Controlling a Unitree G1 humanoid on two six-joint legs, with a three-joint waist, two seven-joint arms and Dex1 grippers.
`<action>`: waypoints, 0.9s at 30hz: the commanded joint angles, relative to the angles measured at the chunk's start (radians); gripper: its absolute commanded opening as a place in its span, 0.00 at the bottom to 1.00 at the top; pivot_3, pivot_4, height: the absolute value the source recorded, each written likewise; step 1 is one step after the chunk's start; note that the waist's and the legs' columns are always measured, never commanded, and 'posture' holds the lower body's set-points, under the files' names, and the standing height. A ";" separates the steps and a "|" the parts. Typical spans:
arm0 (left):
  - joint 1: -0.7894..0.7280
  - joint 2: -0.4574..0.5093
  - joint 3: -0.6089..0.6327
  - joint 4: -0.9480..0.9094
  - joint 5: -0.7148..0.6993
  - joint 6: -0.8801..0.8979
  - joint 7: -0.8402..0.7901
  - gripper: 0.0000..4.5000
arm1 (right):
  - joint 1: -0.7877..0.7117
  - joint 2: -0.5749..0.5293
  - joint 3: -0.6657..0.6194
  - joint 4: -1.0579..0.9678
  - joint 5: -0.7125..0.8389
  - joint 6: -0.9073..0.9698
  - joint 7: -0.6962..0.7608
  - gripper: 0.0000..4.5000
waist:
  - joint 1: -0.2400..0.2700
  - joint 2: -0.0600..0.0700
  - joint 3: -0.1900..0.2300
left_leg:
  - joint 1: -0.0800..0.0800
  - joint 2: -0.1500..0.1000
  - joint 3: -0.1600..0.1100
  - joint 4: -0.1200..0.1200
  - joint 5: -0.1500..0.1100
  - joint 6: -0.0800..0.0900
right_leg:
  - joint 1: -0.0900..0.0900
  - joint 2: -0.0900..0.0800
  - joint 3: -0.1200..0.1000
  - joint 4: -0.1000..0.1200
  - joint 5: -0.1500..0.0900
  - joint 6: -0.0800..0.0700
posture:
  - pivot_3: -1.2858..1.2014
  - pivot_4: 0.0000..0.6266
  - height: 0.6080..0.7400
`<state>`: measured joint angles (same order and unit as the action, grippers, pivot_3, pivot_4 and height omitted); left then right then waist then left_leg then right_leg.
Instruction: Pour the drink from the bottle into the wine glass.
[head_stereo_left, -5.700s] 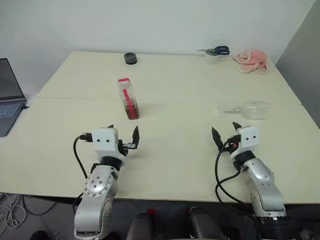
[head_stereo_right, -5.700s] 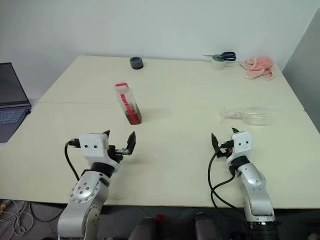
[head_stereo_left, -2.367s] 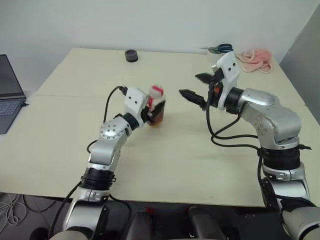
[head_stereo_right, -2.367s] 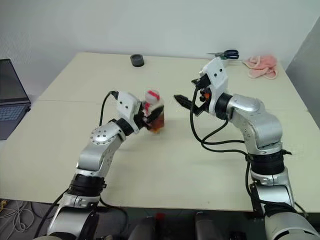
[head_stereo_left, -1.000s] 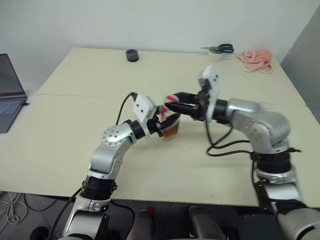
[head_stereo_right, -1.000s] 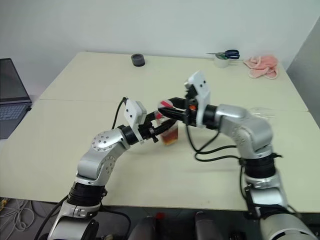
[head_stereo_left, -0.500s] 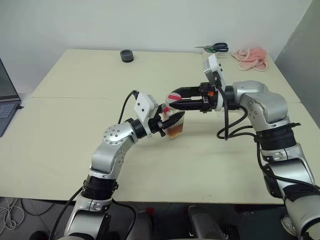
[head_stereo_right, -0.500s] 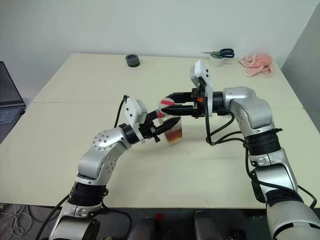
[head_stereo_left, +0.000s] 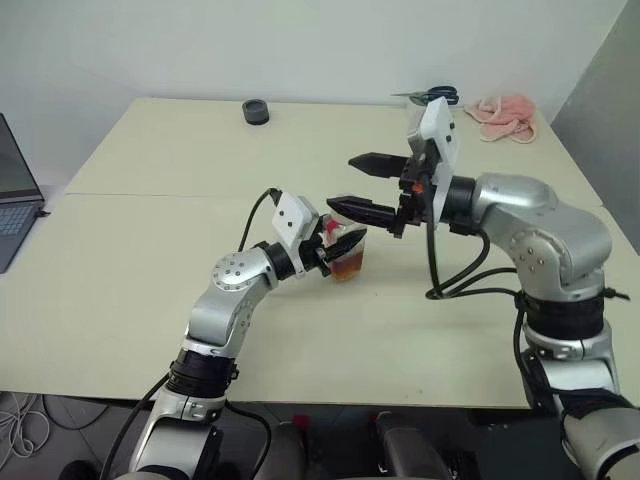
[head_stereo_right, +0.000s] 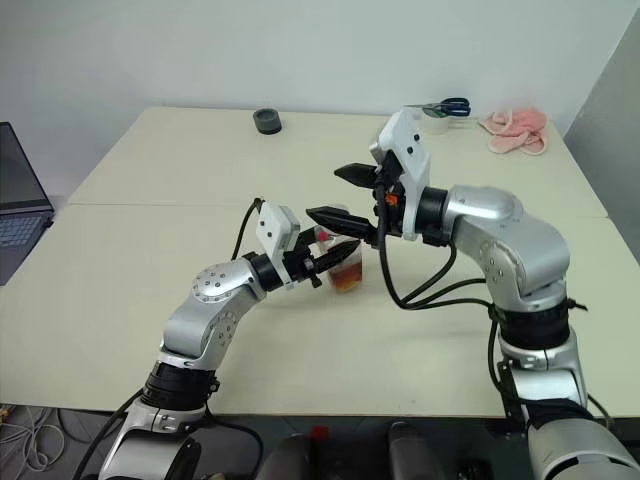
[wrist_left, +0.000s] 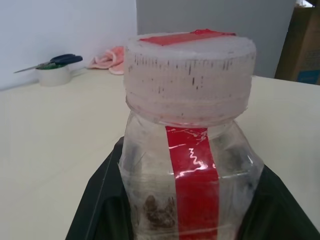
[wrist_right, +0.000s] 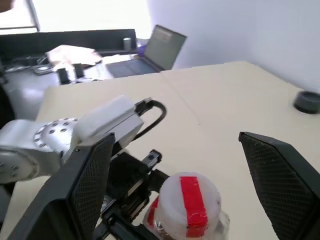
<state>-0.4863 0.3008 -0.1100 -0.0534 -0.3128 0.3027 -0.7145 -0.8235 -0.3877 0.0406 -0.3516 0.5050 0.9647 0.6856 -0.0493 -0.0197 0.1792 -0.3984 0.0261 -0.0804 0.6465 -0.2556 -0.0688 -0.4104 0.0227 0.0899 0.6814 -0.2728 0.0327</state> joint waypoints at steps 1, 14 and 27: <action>-0.032 -0.011 0.003 -0.017 -0.008 -0.027 -0.013 0.41 | 0.012 0.016 -0.008 -0.107 -0.021 0.063 -0.136 0.94 | 0.000 0.000 0.000 | 0.000 0.000 0.000 0.000 0.000 0.000 | 0.000 0.000 0.000 0.000 0.000 0.000 | 0.52 0.24 1.00; -0.032 -0.013 0.006 -0.021 -0.003 -0.035 -0.022 0.41 | 0.082 0.157 -0.007 -0.142 -0.004 0.155 -0.328 0.94 | -0.003 0.000 0.000 | 0.000 0.000 0.000 0.000 0.000 0.000 | 0.000 0.001 0.000 0.000 0.000 0.000 | 0.52 0.24 1.00; -0.019 -0.002 0.012 -0.035 0.000 -0.031 -0.013 0.41 | 0.082 0.155 0.007 -0.132 0.007 0.147 -0.328 0.39 | -0.006 0.000 0.000 | 0.000 0.000 0.000 0.000 0.000 0.000 | 0.000 0.001 0.000 0.000 0.000 0.000 | 0.52 0.24 1.00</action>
<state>-0.5023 0.2945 -0.1123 -0.0408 -0.3092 0.2963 -0.7304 -0.7319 -0.2272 0.0434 -0.4653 0.4960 1.1251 0.3491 -0.0556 -0.0196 0.1792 -0.3983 0.0262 -0.0803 0.6462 -0.2556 -0.0687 -0.4104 0.0235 0.0900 0.6810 -0.2728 0.0328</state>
